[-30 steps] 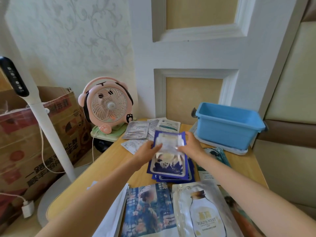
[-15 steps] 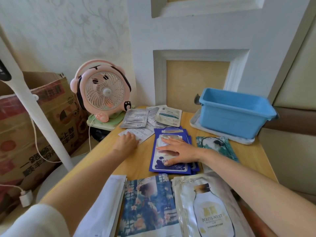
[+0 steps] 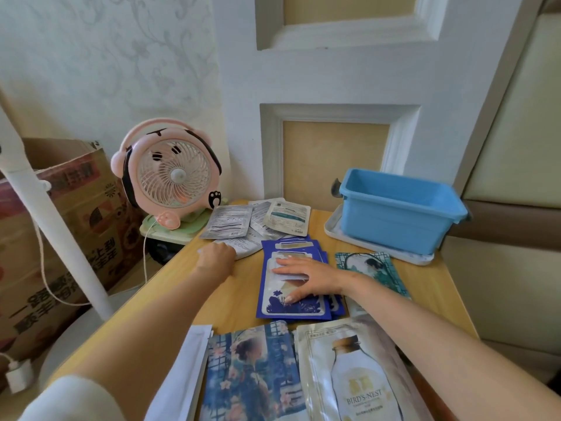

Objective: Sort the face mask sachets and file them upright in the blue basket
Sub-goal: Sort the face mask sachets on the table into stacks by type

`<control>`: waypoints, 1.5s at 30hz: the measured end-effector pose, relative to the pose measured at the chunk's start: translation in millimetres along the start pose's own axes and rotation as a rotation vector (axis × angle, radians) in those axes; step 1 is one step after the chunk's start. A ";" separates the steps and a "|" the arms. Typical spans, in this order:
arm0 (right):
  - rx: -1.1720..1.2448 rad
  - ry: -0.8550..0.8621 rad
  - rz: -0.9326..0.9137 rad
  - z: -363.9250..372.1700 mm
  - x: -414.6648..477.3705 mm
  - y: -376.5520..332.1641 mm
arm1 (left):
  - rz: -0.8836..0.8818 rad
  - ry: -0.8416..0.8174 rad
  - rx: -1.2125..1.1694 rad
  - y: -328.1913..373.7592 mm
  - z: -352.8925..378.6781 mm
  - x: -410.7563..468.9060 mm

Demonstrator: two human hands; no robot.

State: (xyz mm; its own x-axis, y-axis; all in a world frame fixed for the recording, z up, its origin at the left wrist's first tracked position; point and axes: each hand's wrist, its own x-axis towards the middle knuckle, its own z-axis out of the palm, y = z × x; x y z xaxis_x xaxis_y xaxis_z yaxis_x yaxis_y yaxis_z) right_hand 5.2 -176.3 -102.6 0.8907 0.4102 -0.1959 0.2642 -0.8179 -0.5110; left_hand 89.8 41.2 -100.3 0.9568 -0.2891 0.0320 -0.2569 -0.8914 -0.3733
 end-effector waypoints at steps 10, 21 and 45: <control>0.066 0.058 0.004 5.0 4.6 1.6 | 0.125 0.102 -0.227 -46.0 -13.8 -19.9; 0.796 0.213 -0.081 -27.8 -24.2 -83.3 | -0.086 -0.107 -2.273 -59.1 -68.3 -113.6; 0.650 0.547 0.304 -12.1 -20.3 -50.8 | -0.454 -0.221 -1.090 -103.5 9.4 -204.9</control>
State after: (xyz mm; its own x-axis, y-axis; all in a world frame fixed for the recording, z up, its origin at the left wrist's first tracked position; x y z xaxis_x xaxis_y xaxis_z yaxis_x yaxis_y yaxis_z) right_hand -21.9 -147.9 -62.5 0.9834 -0.1716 -0.0586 -0.1243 -0.4021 -0.9071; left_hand -78.4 195.9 -76.9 0.9653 0.0988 -0.2419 0.2313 -0.7536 0.6153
